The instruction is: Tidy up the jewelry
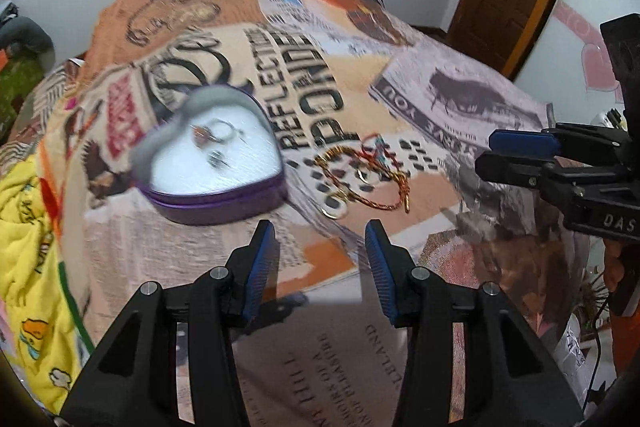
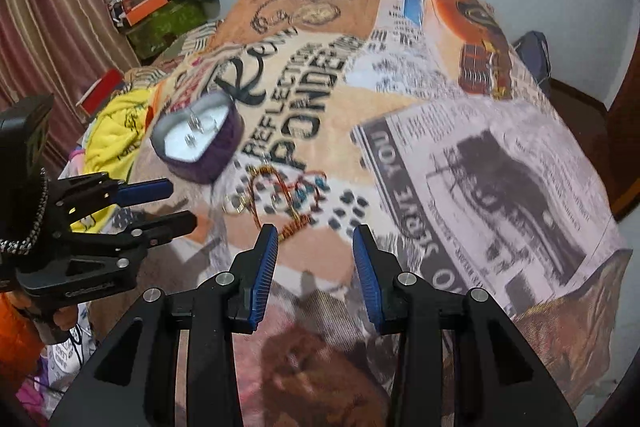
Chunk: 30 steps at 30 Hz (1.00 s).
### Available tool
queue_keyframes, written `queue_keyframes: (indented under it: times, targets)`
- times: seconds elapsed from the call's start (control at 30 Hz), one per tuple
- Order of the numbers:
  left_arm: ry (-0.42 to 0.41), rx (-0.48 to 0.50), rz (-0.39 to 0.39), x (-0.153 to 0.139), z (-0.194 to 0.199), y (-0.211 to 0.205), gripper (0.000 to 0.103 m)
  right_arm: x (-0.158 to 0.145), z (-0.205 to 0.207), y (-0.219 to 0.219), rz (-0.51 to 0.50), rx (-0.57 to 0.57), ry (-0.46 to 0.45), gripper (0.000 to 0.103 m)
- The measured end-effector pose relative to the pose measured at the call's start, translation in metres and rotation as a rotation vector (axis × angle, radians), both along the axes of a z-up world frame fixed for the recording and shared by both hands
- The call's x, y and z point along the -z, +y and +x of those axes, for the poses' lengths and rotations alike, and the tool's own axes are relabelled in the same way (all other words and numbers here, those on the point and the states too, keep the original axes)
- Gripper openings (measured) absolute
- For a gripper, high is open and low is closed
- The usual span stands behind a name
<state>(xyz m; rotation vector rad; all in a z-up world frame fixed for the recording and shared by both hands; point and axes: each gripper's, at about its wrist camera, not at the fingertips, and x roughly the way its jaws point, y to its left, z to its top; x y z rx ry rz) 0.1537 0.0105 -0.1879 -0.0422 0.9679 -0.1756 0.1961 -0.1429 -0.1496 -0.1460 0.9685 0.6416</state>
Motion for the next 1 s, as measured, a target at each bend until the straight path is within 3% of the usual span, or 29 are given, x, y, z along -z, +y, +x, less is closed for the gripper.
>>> queue_keyframes:
  times: [0.27, 0.47, 0.67, 1.0]
  targets:
    - [0.025, 0.021, -0.024, 0.017, 0.019, -0.004, 0.043, 0.027, 0.007, 0.002, 0.007, -0.026, 0.076, 0.036]
    - [0.011, 0.04, 0.0, 0.023, 0.026, -0.006, 0.03, 0.039, 0.018, 0.007, 0.015, -0.016, 0.098, 0.036]
    - [0.006, 0.062, 0.001, 0.024, 0.031, -0.005, 0.018, 0.035, 0.031, 0.005, 0.041, 0.005, 0.104, 0.036]
    - [-0.022, 0.054, 0.019, 0.02, 0.027, -0.007, 0.017, 0.02, 0.037, 0.028, 0.067, -0.021, 0.052, 0.036]
